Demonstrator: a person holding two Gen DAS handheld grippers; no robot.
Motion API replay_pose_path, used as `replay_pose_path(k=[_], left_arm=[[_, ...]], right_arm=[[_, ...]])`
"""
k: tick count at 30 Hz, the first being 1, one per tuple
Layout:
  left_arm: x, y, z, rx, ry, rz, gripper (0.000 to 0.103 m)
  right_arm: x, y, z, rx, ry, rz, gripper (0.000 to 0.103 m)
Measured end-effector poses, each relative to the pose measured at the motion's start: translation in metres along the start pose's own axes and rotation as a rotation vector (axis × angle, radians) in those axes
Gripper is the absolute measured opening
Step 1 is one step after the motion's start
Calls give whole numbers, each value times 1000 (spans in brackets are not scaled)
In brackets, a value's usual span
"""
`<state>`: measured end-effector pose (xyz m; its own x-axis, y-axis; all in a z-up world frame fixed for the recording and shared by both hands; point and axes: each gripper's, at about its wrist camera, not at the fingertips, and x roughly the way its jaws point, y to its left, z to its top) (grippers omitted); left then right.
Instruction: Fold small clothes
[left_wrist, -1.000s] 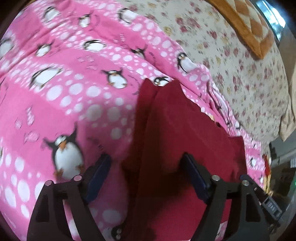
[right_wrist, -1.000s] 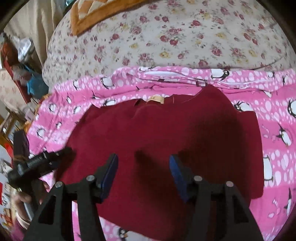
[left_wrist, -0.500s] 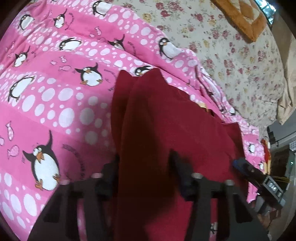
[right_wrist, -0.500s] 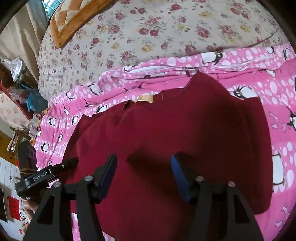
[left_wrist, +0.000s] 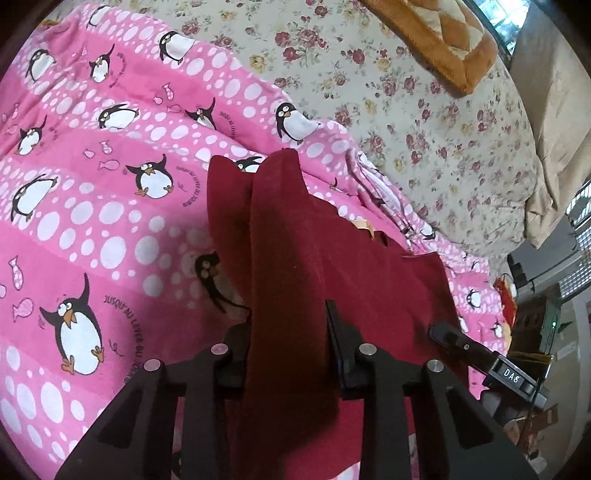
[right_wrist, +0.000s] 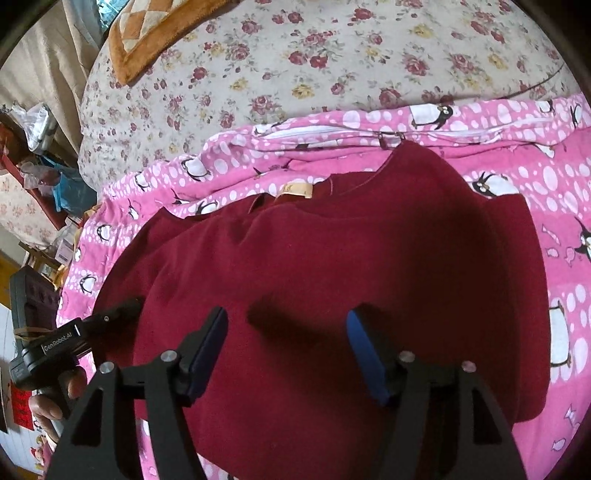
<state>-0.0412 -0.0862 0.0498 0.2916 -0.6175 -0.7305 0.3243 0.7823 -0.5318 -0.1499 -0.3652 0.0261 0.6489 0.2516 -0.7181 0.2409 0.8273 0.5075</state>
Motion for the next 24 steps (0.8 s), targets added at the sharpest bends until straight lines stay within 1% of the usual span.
replay_pose_path(k=[2, 3, 4, 5, 6, 7, 10, 12, 15, 16, 20, 22, 23, 24], left_arm=[[0, -1, 1, -6, 1, -10, 9], [-1, -2, 1, -7, 0, -15, 9], [-2, -2, 0, -7, -1, -20, 9], [-4, -4, 0, -4, -3, -30, 9], [-5, -5, 0, -1, -6, -36, 9], [-7, -7, -1, 1, -10, -44, 9], [-9, -12, -2, 7, -16, -53, 9], [-11, -16, -4, 10, -22, -54, 9], [-13, -22, -4, 0, -20, -46, 9], [-14, -25, -4, -4, -18, -46, 9], [-18, -39, -3, -9, -5, -67, 9], [-21, -49, -3, 9, -2, -66, 8], [-22, -58, -3, 24, -1, -65, 8], [-23, -65, -2, 35, 1, -62, 8]], right_arm=[[-3, 2, 0, -14, -13, 16, 69], [-4, 5, 1, -41, -23, -13, 64], [-3, 7, 1, -57, -27, -36, 55], [-1, 9, 2, -83, -27, -73, 50], [2, 11, 3, -102, -21, -100, 41], [5, 11, 3, -113, -11, -113, 36], [18, 10, 2, -130, 31, -126, 36], [19, 11, 1, -137, 30, -134, 36], [18, 8, 1, -121, 29, -118, 36], [17, 6, 2, -106, 28, -106, 36], [13, -5, 6, -8, 27, 38, 36], [20, -8, 5, -3, 46, 41, 36], [27, -9, 4, -2, 69, 34, 35], [27, -9, 4, 2, 66, 37, 34]])
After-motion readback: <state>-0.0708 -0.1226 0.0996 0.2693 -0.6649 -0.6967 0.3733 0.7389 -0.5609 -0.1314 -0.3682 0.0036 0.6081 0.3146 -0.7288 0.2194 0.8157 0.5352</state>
